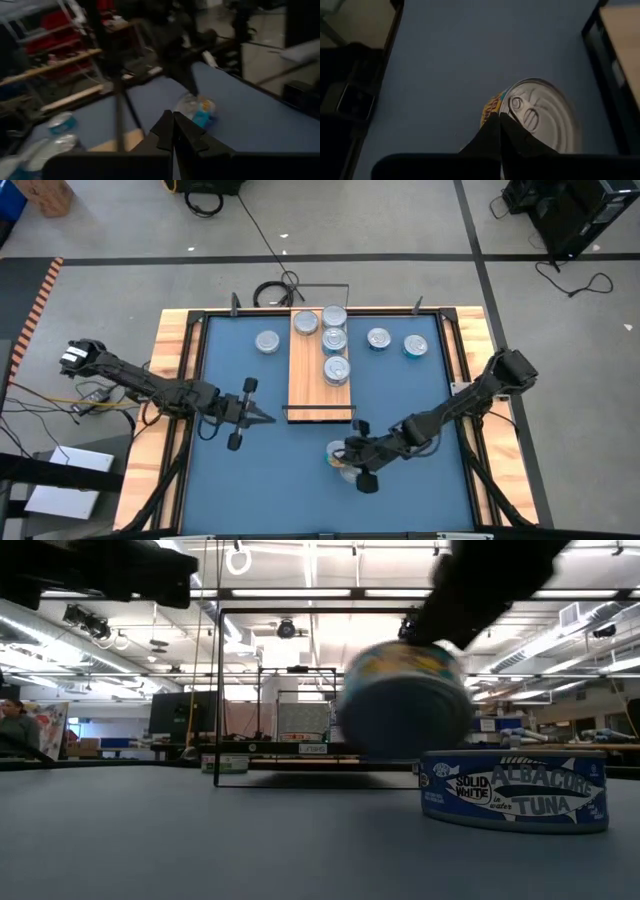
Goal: Stack canned seafood by type on shelf
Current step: Put the yellow blue tuna can on the shelf aligned with the other yellow blue tuna can
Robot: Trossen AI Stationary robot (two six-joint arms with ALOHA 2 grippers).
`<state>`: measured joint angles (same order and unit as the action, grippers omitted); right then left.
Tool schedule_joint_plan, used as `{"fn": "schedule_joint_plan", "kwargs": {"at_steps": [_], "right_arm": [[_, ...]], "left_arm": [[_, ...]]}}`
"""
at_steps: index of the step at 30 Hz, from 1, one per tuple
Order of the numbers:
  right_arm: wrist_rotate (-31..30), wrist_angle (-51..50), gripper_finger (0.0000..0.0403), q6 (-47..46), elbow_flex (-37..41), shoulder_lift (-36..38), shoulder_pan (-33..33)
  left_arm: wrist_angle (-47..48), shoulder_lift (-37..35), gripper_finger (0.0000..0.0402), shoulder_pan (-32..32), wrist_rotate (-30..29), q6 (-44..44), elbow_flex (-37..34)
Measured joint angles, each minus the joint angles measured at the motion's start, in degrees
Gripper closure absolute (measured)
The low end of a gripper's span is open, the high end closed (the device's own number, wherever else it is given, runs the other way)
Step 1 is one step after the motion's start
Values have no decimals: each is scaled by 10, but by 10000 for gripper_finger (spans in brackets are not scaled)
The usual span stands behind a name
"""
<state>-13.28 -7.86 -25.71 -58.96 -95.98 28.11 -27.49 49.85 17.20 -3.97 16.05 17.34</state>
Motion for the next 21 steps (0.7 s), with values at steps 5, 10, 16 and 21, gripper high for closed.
{"fn": "schedule_joint_plan", "kwargs": {"at_steps": [5,10,16,21], "right_arm": [[28,-3,403,28,-43,-37,-25],[37,-2,403,36,-77,-64,-44],[33,10,403,31,-94,-71,-58],[30,24,403,28,-94,-71,-62]], "left_arm": [[25,21,391,56,-5,-16,0],[13,72,379,113,-68,-16,0],[-18,157,335,154,-152,-14,3],[-31,228,285,167,-166,-14,39]]}}
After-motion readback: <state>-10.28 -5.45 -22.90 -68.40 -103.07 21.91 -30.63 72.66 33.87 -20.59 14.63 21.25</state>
